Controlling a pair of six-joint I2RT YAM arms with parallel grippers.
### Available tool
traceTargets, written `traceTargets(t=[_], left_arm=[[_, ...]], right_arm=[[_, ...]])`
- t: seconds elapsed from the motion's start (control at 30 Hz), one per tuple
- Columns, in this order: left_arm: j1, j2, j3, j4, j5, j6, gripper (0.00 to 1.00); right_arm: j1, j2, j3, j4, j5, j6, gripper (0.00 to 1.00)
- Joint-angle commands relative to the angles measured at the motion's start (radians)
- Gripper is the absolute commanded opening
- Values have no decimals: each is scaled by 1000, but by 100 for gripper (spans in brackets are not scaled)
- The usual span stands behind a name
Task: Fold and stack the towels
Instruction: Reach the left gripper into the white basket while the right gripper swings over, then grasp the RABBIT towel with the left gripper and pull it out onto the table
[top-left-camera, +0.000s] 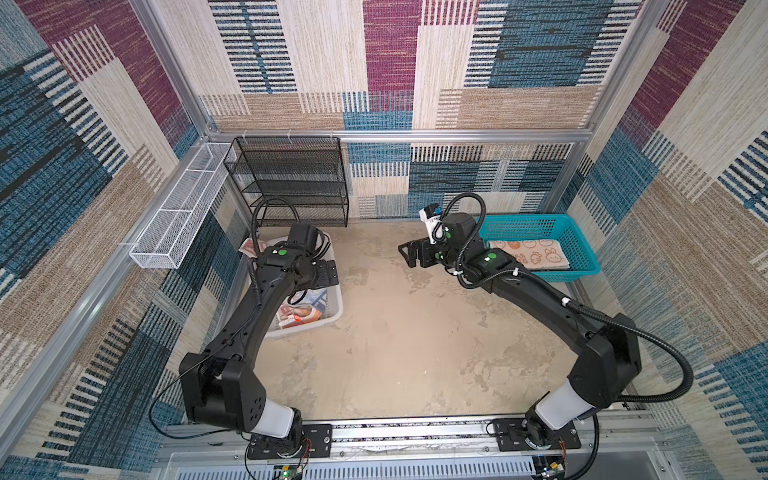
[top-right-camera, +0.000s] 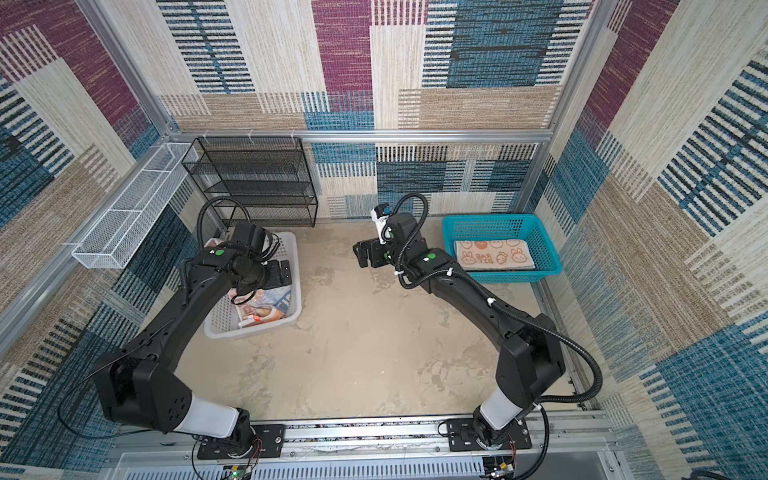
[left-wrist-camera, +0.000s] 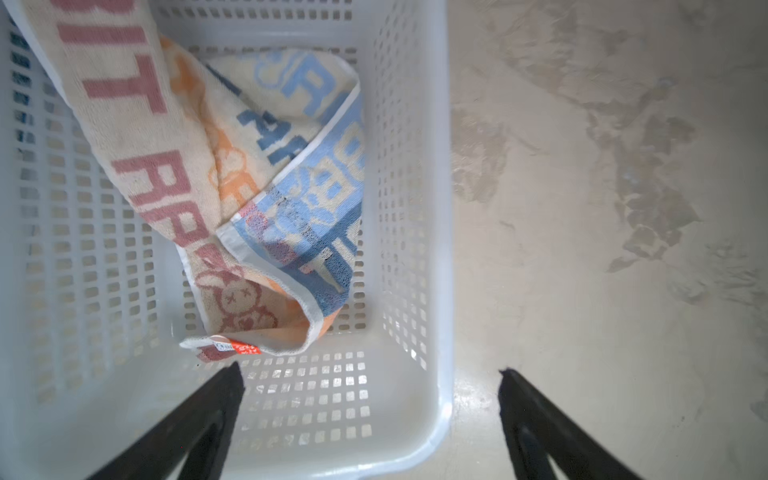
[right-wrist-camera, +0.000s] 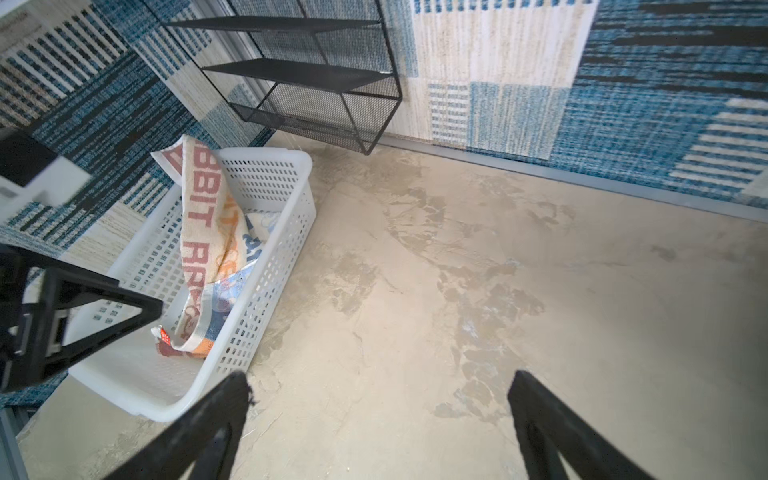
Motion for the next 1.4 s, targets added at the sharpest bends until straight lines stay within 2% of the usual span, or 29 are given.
traceTargets(t=[0.0,0.07,0.17,0.37,0.57,0.63,0.7,0.9,0.97,1.37], left_arm=[[64,60,-13,15,98,17,99],[93,120,1,20,143,29,99],[112,197,3,24,133,50,99],[121,318,5,-19,180,91,99],[122,367,21,-56,147,108,98],[121,368,18,-55,145,112,91],[122,370,14,-55,153,114,78],[123,373,17,-56,192,125,23],[122,367,25,-56,210,126,0],[122,237,185,-74,266,101,0]], right_arm=[[64,60,45,34,31,-78,99],[99,93,56,51,43,-110,99],[132,133,67,69,43,-126,99],[148,170,63,104,3,-134,99],[162,176,40,134,20,-150,99],[162,178,32,138,38,-151,99],[162,182,31,139,49,-150,99],[163,183,28,136,102,-134,99],[162,179,29,125,126,-134,99],[162,149,69,55,328,-91,99]])
